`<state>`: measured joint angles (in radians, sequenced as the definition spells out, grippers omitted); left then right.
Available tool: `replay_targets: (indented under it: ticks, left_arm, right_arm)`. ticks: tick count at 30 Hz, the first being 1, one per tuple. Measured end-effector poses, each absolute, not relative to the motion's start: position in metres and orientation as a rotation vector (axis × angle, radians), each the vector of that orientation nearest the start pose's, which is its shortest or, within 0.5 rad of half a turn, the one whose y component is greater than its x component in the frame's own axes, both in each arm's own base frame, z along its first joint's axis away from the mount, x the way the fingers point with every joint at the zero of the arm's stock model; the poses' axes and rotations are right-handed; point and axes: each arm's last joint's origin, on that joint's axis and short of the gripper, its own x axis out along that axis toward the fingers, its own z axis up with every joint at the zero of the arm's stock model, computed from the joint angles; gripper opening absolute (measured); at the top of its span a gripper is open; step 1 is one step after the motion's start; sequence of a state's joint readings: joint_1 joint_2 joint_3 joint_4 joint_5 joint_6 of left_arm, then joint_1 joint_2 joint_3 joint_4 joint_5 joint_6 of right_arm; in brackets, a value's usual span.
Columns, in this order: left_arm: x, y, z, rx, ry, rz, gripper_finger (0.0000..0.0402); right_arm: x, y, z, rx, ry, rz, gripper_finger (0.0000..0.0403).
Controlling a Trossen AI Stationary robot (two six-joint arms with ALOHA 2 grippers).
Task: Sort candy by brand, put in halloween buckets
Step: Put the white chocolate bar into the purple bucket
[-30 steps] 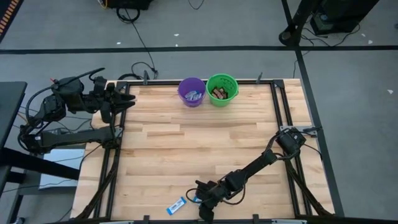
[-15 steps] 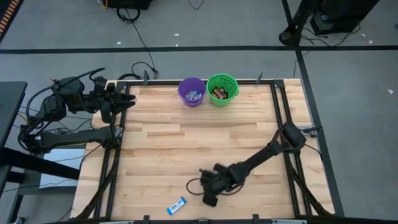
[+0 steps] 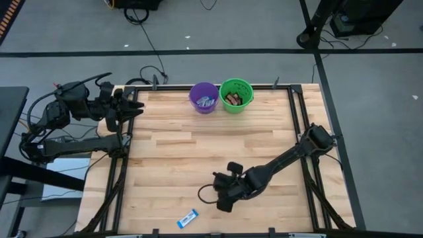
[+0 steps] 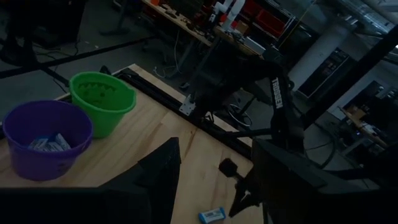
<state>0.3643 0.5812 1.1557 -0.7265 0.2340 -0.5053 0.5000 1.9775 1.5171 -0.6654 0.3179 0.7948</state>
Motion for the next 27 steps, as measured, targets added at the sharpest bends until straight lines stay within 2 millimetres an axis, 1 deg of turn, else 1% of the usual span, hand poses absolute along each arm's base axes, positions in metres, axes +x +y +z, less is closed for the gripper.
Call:
replay_targets:
  ticks: [2,4,7,10,13,16,19,21,23,27]
  left_arm:
    - [0.065,0.018,0.417,-0.544,0.110,0.164,0.0202]
    - [0.065,0.018,0.417,-0.539,0.111,0.161,0.0202]
    - [0.065,0.018,0.417,-0.529,0.111,0.160,0.0202]
    - [0.065,0.018,0.417,-0.526,0.111,0.159,0.0202]
    - [0.065,0.017,0.417,-0.527,0.114,0.157,0.0202]
    - [0.065,0.017,0.417,-0.528,0.117,0.147,0.0202]
    - [0.065,0.017,0.417,-0.529,0.120,0.138,0.0202]
    - [0.065,0.017,0.417,-0.529,0.120,0.137,0.0202]
    - [0.065,0.017,0.417,-0.525,0.121,0.137,0.0202]
    - [0.065,0.017,0.417,-0.512,0.123,0.136,0.0202]
  right_arm:
    - [0.367,0.188,0.204,0.291,1.061,-0.165,0.0011]
    - [0.369,0.187,0.195,0.322,1.104,-0.105,0.0019]
    - [0.369,0.182,0.185,0.352,1.146,-0.105,0.0031]
    - [0.372,0.173,0.186,0.351,1.157,-0.101,0.0033]
    - [0.374,0.166,0.188,0.344,1.188,-0.006,0.0024]
    - [0.376,0.161,0.188,0.389,1.231,0.058,0.0011]
    - [0.375,0.156,0.185,0.391,1.245,-0.018,0.0007]
    - [0.374,0.153,0.184,0.363,1.249,-0.064,0.0014]
    - [0.372,0.151,0.183,0.342,1.251,-0.112,0.0031]
    - [0.370,0.148,0.182,0.345,1.277,-0.145,0.0081]
